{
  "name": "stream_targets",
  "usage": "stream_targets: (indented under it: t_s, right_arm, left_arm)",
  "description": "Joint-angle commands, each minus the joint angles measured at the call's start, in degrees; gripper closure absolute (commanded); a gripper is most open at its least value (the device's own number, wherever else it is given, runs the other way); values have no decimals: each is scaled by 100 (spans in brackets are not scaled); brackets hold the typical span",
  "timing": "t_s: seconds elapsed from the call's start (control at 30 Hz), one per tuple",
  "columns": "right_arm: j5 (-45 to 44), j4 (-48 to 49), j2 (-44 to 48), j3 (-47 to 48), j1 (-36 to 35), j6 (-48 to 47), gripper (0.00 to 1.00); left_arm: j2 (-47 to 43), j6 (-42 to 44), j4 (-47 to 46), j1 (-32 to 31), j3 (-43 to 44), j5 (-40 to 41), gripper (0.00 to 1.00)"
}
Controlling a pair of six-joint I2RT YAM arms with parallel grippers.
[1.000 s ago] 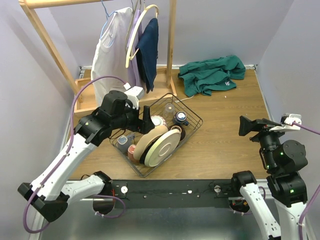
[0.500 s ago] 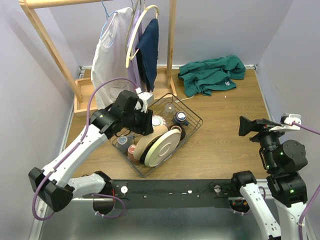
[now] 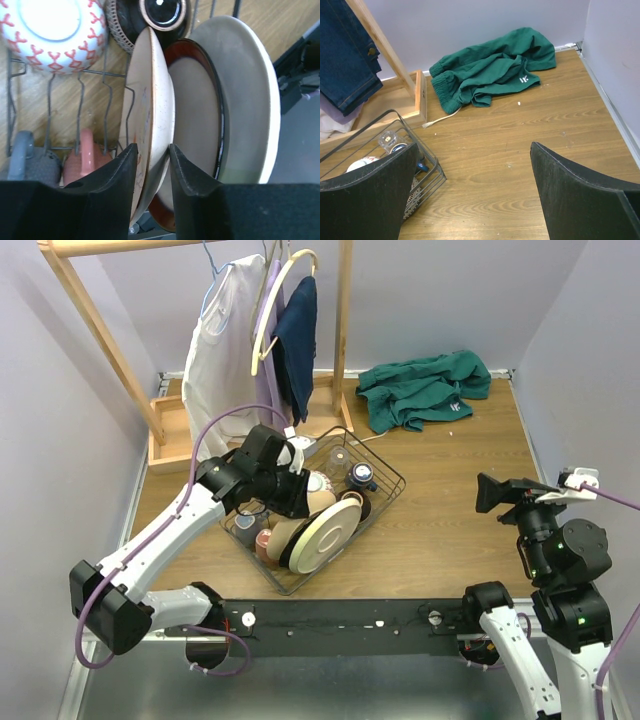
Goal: Unload the mixed dishes from the dish rack
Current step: Pick up the plate from the dish rack.
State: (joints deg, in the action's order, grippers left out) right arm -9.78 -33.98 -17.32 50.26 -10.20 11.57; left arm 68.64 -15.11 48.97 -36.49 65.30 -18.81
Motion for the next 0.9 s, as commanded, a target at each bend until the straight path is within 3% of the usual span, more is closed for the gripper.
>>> stream_targets:
  t_s: [0.0, 0.33, 0.63, 0.87]
  right_arm:
    - [-6, 31, 80, -87, -44, 20, 0]
    - [-15, 67, 141, -157, -44, 20, 0]
    - [-50, 93, 220, -210, -35, 20, 0]
    - [-59, 119, 212, -245, -44, 29, 0]
  left_arm:
    - [88, 149, 130, -34, -184, -500, 63]
    - [105, 228, 236, -25, -210, -765, 77]
    - [114, 334, 368, -25, -61, -1054, 99]
    - [132, 395, 394, -16, 185, -1231, 100]
